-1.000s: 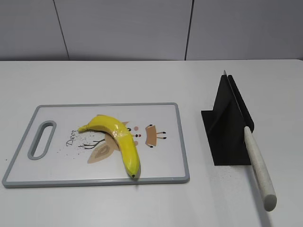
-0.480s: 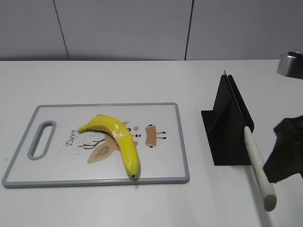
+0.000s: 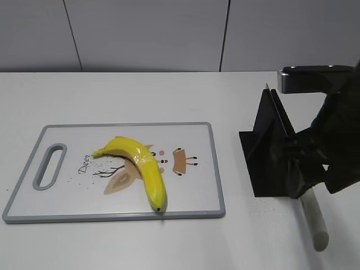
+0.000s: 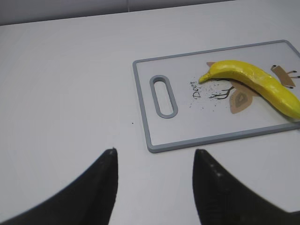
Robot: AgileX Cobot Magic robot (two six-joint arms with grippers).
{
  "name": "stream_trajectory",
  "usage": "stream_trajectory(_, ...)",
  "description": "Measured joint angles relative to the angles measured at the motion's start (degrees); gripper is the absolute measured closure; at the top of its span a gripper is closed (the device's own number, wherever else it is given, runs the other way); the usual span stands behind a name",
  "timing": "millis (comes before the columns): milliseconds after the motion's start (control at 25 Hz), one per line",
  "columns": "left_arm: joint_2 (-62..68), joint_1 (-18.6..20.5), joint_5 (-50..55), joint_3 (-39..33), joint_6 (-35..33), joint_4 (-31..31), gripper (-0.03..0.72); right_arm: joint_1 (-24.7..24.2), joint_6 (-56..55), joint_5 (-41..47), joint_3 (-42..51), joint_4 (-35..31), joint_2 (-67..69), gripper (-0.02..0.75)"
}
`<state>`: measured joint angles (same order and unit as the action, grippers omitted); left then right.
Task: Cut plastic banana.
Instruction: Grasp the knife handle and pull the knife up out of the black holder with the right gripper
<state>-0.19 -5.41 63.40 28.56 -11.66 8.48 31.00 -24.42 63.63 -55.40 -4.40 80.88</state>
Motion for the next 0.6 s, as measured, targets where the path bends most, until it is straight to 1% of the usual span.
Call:
stream_trajectory(200,0.00,0.00,0.00,0.00,0.00,0.00,0.191,0.00,-0.67,-2.75,-0.07,0.68,5.24,0.309)
stream_trajectory(440,0.00,0.00,0.00,0.00,0.00,0.00,0.191,0.00,-4.26,-3.38,-0.07,5.87,9.60,0.311)
stream_trajectory(600,0.00,0.00,0.00,0.00,0.00,-0.06,0.191,0.00,-4.84,-4.98,-0.07,6.69,11.11,0.311)
